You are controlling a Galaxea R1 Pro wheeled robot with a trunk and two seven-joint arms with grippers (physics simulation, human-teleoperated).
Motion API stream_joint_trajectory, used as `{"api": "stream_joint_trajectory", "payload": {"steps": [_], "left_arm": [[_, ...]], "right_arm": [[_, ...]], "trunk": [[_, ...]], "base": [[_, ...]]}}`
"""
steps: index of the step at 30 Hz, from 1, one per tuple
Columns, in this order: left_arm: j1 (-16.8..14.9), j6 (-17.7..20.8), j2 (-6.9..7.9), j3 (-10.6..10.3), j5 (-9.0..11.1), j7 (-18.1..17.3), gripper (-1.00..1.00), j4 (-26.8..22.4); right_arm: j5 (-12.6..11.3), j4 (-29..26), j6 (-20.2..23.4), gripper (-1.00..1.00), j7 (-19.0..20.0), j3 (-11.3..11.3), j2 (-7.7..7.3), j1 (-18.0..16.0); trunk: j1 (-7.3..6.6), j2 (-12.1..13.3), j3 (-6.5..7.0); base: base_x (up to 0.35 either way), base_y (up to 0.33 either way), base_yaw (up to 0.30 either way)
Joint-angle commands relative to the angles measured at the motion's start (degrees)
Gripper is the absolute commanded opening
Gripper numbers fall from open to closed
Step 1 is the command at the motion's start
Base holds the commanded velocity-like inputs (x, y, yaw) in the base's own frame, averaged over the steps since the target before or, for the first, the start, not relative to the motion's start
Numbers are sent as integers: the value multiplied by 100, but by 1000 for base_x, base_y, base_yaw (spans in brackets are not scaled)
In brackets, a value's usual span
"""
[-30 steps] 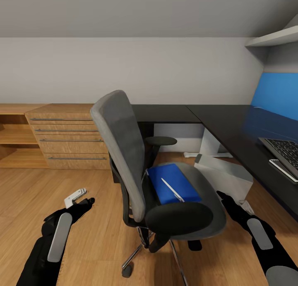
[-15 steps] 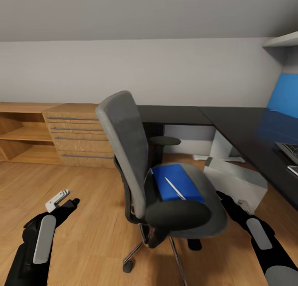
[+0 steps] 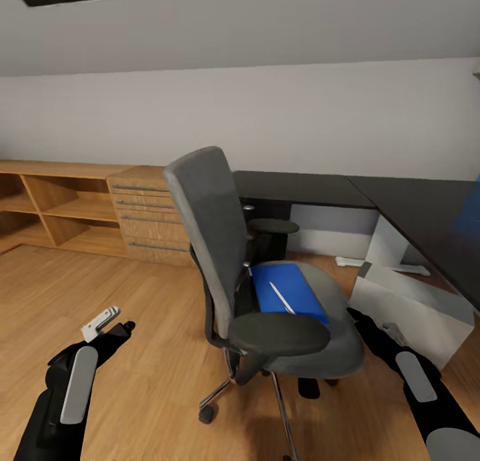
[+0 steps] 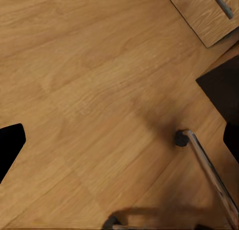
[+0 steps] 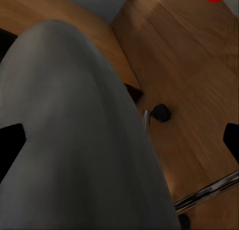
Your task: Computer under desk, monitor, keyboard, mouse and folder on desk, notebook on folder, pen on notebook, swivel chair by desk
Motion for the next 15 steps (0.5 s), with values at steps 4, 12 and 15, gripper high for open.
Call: {"api": "stream_joint_trajectory", "payload": {"steps": [4, 12, 15], "left_arm": [[-7, 8, -2, -216, 53, 47, 100, 55], [-7, -1, -10, -577, 53, 26, 100, 74], [-7, -2, -10, -755, 53, 24, 100, 79]], "right_arm": [[-46, -6, 38, 100, 19, -8, 3, -1], [-40, -126, 36, 100, 50, -53, -12, 0], [-39, -183, 35, 100, 53, -55, -16, 1]], "trunk": [[-1, -2, 6], [-1, -2, 11], [-1, -2, 11]], "base": [[0, 0, 256], [0, 0, 86], [0, 0, 5]]}}
